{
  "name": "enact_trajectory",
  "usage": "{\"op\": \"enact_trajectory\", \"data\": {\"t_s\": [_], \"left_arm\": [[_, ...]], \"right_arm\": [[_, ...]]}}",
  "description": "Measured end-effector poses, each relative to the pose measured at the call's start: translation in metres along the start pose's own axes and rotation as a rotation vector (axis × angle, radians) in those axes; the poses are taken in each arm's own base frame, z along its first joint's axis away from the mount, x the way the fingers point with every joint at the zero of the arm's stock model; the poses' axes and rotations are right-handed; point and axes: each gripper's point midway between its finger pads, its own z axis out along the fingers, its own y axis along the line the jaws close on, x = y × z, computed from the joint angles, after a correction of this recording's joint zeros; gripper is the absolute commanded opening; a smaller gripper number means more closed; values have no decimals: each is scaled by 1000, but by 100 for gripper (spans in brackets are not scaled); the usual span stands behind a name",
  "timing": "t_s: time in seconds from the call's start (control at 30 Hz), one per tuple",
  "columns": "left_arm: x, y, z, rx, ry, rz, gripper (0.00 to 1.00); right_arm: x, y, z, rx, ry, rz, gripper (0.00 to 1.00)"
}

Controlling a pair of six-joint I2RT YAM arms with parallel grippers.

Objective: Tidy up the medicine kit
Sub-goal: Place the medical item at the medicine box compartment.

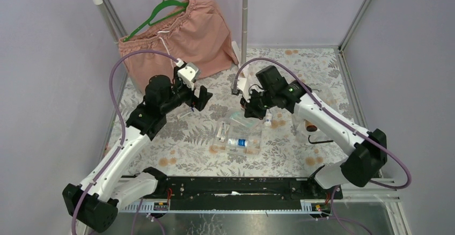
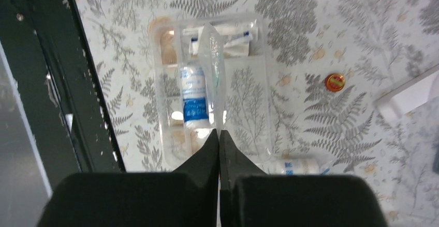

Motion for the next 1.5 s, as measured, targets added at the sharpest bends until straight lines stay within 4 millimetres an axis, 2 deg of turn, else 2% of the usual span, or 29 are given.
{"op": "enact_trajectory", "data": {"t_s": [0.27,0.4,0.53,0.9,1.5], "left_arm": [[33,55,-4,-267,41,-130,96],[47,70,-7,-340,47,-193,96],[56,72,-7,-358,61,-220,96],[63,73,-5,-365,60,-232,97],[65,73,-5,-365,63,-232,97]], "right_arm": [[33,-3,11,-57,215,39,0],[47,-7,19,-56,295,48,1],[55,-5,28,-65,343,33,1],[62,-3,55,-115,408,-15,3],[82,-5,79,-170,465,-18,4]]}}
